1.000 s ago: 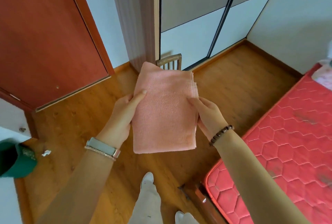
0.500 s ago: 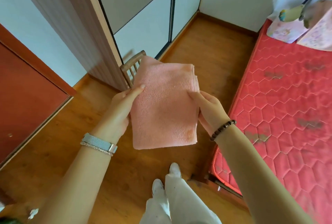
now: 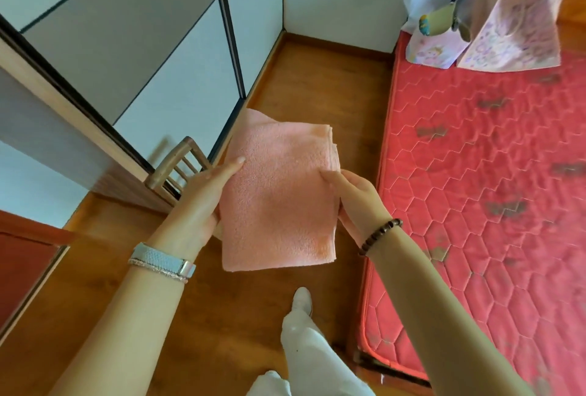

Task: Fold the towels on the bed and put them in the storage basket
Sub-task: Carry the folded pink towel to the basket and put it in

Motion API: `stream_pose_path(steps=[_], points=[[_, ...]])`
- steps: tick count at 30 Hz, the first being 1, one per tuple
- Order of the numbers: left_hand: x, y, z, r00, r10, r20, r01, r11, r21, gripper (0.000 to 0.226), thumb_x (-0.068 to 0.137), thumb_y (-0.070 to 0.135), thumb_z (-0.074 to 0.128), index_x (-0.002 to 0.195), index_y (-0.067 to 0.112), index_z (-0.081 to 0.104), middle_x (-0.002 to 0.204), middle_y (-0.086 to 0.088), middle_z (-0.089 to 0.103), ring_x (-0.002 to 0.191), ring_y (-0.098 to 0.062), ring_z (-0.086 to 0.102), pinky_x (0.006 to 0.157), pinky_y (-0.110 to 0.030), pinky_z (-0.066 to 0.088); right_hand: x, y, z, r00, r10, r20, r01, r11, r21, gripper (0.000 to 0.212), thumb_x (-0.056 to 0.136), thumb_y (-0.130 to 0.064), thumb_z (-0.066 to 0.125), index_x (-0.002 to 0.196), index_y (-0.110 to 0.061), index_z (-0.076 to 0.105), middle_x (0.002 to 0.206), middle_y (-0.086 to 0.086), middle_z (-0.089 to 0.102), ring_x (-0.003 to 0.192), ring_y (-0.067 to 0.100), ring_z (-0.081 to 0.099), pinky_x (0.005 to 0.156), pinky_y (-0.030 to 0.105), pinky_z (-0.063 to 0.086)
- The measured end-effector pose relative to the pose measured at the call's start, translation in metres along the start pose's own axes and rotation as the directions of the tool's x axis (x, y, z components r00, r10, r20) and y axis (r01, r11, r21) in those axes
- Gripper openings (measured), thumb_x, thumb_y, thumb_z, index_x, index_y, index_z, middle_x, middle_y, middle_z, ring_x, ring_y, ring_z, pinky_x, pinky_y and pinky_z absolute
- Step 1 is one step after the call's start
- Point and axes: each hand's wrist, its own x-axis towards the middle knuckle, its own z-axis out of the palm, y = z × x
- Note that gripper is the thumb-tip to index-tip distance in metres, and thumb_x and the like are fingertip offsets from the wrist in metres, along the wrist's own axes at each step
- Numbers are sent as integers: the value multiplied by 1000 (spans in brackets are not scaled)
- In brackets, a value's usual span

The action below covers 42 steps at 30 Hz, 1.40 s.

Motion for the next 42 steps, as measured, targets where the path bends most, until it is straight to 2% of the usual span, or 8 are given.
stream_pose_path(steps=[4,11,20,25,29,32,35,42], points=[[36,30,34,1000,10,10,-10,1000,9,30,87,40,70,110,21,70,113,-1,71,107,-19,66,87,-37,51,40,-29,-21,1000,-19,-11,19,1000,-9,48,92,-36,62,110,8,61,93,10,64,86,24,62,93,54,52],[83,65,84,995,13,104,-19,998,52,59,74,51,72,123,18,68,117,-3,72,111,-23,66,90,-39,52,90,-61,-56,996,-33,-84,36,998,41,34,93,-34,61,98,0,65,89,7,63,84,21,59,82,36,52],[150,108,163,981,-18,195,-9,991,134,25,87,44,69,99,23,74,106,0,74,102,-22,66,81,-38,51,146,-91,-105,979,-30,-203,65,983,170,47,91,-35,63,111,8,61,96,13,62,87,27,58,95,52,50],[199,138,211,956,6,294,-58,984,169,16,90,42,66,94,28,71,108,3,71,103,-19,64,75,-32,48,188,-120,-132,960,-66,-272,134,962,239,77,72,-48,72,113,15,54,93,13,56,85,27,51,79,43,45],[243,168,242,936,9,351,-83,977,196,28,86,46,69,105,26,74,108,4,74,106,-19,66,87,-37,52,230,-147,-148,949,-68,-308,156,950,271,91,63,-53,72,117,16,48,99,32,57,90,24,49,97,57,47],[279,193,259,918,13,397,-109,969,221,37,86,46,69,113,22,74,107,4,76,107,-20,68,94,-42,53,265,-168,-156,946,-48,-321,147,946,291,77,69,-47,71,110,15,55,95,12,55,88,26,50,91,56,47],[314,216,275,914,6,406,-112,965,238,36,86,46,69,112,21,73,100,6,76,104,-19,68,90,-40,53,300,-188,-159,932,-14,-362,133,943,305,61,76,-42,70,105,11,61,94,12,56,87,27,53,81,43,45],[373,258,308,910,8,414,-126,958,259,30,87,44,68,107,23,75,96,7,76,101,-20,67,83,-36,52,358,-230,-167,931,-26,-363,133,953,274,40,72,-45,69,94,-15,57,91,8,48,82,25,45,73,40,37]])
